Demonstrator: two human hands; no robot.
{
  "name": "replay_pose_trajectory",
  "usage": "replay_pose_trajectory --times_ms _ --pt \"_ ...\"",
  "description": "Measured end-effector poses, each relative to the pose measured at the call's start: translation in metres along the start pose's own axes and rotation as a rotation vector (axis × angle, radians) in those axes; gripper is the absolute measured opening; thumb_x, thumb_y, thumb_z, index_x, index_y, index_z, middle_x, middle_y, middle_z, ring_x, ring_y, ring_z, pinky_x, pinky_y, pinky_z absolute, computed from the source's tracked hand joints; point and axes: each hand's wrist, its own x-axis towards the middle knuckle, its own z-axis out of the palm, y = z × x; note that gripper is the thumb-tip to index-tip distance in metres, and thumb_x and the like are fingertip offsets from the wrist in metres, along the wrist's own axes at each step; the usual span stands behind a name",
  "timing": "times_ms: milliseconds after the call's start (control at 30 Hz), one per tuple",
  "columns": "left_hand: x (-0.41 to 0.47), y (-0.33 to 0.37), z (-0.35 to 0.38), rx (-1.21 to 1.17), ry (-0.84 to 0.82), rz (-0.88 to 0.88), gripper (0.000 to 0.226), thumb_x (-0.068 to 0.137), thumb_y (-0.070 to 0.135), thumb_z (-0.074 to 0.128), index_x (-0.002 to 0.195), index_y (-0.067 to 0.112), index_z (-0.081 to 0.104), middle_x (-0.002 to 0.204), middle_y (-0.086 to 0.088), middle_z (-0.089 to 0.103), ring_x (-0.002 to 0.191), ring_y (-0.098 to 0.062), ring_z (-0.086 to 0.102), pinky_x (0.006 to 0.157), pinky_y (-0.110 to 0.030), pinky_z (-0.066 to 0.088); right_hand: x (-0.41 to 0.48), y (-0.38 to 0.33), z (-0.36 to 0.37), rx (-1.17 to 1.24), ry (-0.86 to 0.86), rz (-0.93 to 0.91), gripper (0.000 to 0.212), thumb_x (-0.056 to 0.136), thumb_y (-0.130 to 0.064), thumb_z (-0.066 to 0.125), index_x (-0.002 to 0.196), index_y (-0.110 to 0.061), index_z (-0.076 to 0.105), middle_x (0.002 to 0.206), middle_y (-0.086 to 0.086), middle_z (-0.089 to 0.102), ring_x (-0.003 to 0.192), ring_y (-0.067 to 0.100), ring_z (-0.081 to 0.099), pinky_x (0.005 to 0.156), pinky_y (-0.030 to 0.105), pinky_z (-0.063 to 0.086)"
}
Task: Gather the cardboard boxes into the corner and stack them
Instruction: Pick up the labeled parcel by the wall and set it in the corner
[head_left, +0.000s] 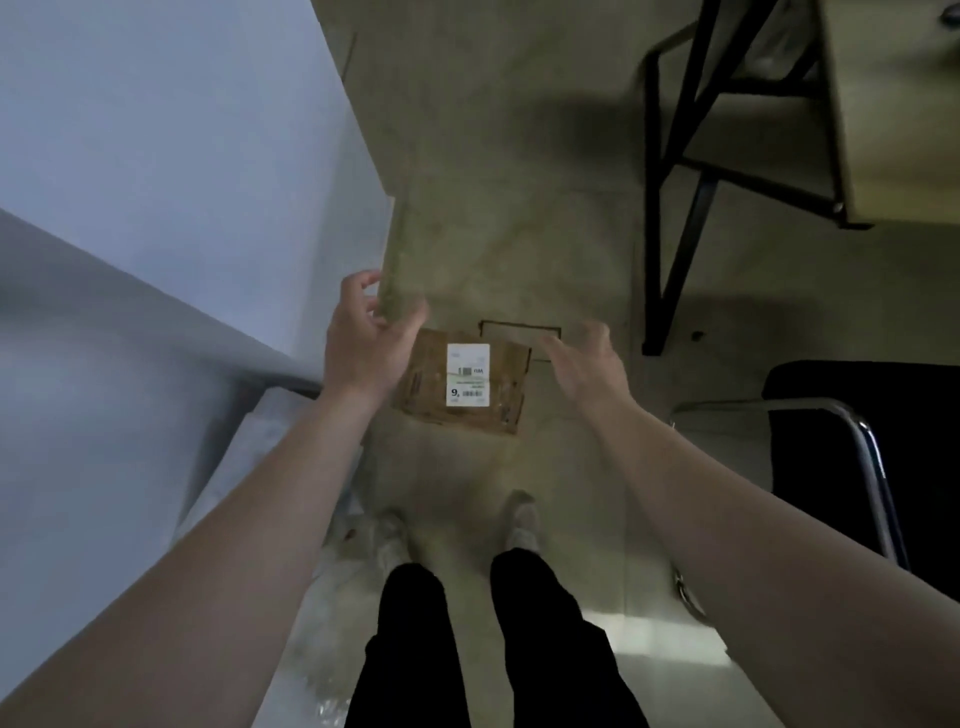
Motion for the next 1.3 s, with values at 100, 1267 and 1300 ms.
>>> replay_pose_trajectory --times_ms 100,1267,1300 --pt "0.037 -0.028 0.033 0.016 -0.010 -0.031 0.057 0.095 0.038 0.069 0.145 0.023 0.046 0.102 0.019 0.053 0.081 0.012 0.049 0.081 -0.022 0.041 0.044 0.016 0.021 -0.060 -0.065 0.063 0.075 0.102 -0.047 0.056 0.163 -0.013 0.030 0.156 0.014 0.049 0.131 0.034 0.053 0.091 0.034 0.037" --pt "0.220 -0.284 0.194 0.102 -0.011 -0.436 0.091 0.080 0.063 0.074 0.154 0.022 0.041 0.150 -0.007 0.050 0.135 -0.033 0.053 0.099 -0.040 0.047 0.282 0.135 0.216 -0.019 0.183 0.382 0.074 0.093 -0.051 0.061 0.148 -0.008 0.039 0.140 0.017 0.059 0.120 0.038 0.062 0.102 0.049 0.053" --pt "0.217 -0.274 0.181 0.096 -0.007 -0.440 0.091 0.080 0.064 0.072 0.155 0.024 0.039 0.150 -0.007 0.049 0.134 -0.034 0.053 0.101 -0.043 0.049 0.274 0.122 0.207 -0.042 0.180 0.348 0.070 0.095 -0.049 0.060 0.148 -0.008 0.040 0.139 0.017 0.060 0.121 0.037 0.061 0.103 0.049 0.052"
